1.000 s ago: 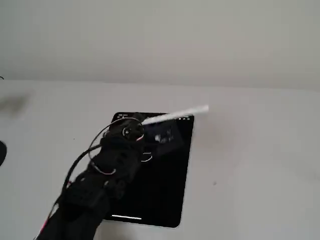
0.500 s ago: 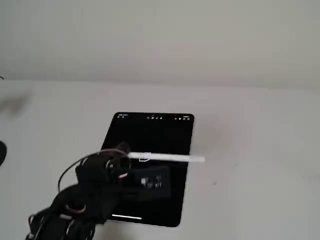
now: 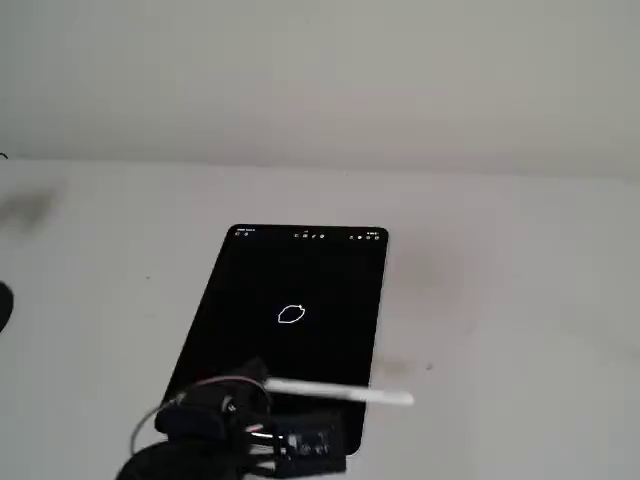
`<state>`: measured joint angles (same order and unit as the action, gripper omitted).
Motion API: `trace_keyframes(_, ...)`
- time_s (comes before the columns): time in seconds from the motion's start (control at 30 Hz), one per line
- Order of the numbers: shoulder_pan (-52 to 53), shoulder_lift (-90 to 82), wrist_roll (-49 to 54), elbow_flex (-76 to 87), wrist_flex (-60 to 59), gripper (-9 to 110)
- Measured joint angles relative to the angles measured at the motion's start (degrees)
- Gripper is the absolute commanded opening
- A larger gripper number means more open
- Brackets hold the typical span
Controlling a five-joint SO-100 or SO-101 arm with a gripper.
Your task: Draw a circular shape on the ipad using the apple pencil
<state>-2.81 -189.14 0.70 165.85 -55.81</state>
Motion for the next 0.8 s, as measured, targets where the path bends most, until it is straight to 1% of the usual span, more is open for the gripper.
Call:
trace_keyframes(0.27, -2.6, -0.7, 0.0, 10.1, -0.1, 0)
trace_keyframes(0.8, -4.0, -0.7, 0.0, 10.9, 0.1, 0)
